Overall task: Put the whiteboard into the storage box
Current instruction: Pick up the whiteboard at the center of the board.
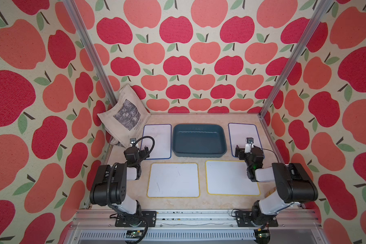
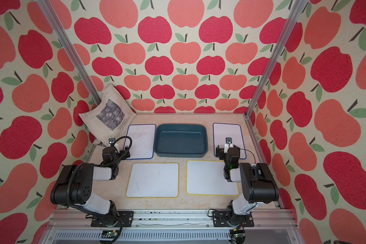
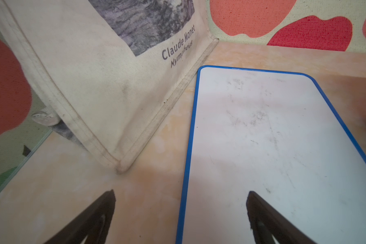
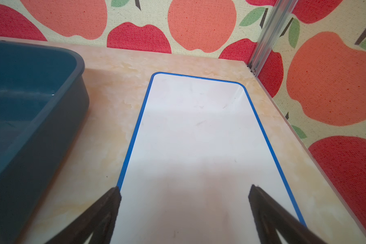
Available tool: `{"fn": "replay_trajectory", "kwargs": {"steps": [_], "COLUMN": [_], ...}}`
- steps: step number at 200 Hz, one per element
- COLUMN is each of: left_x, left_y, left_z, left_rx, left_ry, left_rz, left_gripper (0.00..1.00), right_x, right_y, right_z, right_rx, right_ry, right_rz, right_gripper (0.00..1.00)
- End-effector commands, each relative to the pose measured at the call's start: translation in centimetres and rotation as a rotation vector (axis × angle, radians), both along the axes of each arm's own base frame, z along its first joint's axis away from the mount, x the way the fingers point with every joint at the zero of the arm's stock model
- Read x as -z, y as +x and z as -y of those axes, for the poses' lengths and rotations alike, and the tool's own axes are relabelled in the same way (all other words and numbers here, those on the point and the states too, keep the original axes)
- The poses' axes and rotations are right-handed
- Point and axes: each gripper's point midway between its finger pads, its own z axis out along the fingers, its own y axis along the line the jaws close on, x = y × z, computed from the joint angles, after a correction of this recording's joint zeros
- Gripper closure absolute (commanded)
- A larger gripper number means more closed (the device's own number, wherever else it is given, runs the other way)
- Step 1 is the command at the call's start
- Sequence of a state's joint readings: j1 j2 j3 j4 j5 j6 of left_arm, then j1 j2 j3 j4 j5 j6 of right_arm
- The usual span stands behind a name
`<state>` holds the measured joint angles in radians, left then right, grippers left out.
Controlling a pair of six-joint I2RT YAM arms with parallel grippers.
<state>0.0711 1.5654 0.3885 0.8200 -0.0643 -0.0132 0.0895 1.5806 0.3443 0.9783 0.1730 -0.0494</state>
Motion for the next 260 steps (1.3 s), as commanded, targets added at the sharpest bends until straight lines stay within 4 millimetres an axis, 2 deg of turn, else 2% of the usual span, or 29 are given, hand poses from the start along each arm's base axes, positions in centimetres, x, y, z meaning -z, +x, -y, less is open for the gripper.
{"fn": "replay_trajectory", "kwargs": {"steps": [1, 76, 124, 142, 150, 163, 165, 183, 204, 232, 260], "left_x": [-0.8, -0.8, -0.8, -0.9, -1.7, -2.5, -3.4, -5.8, -6.7, -6.5, -5.8], "left_y": [0.7, 0.7, 0.7, 0.7, 1.0, 1.3, 1.9, 3.2, 3.7, 2.9, 0.5], "left_z": [-0.4, -0.4, -0.4, -0.4, -0.6, -0.7, -0.8, -0.9, -0.6, -0.6, -0.7], "left_rx": [-0.019, -0.018, -0.02, -0.021, -0.031, -0.031, -0.03, -0.015, -0.015, -0.093, -0.196], "left_ry": [-0.012, -0.012, -0.013, -0.012, -0.007, -0.021, -0.021, -0.022, -0.047, -0.076, -0.068], "left_rz": [0.033, 0.031, 0.032, 0.036, 0.044, -0.067, -0.067, -0.159, -0.224, -0.24, -0.31], "left_gripper": [0.01, 0.01, 0.0, 0.0, 0.0, 0.01, 0.01, 0.0, 0.01, 0.0, 0.01], "right_x": [-0.8, -0.7, -1.5, -2.4, -2.8, -3.8, -3.9, -5.2, -6.7, -9.2, -10.7], "right_y": [0.8, 0.7, 0.9, 1.0, 0.9, 0.7, 0.6, 0.2, -0.4, -0.9, -1.0], "right_z": [-0.2, -0.6, 0.8, 1.4, 1.4, 1.5, 1.5, 1.5, 1.0, 0.2, -1.0], "right_rx": [-0.02, -0.048, 0.044, 0.075, 0.078, 0.083, 0.084, 0.087, 0.083, 0.071, 0.052], "right_ry": [0.0, 0.002, -0.001, -0.008, -0.01, -0.013, -0.014, -0.016, 0.015, 0.05, 0.118], "right_rz": [0.025, 0.021, 0.016, 0.005, 0.003, 0.007, 0.009, 0.021, 0.027, 0.066, 0.014], "right_gripper": [0.01, 0.01, 0.01, 0.01, 0.01, 0.01, 0.01, 0.01, 0.01, 0.01, 0.01]}}
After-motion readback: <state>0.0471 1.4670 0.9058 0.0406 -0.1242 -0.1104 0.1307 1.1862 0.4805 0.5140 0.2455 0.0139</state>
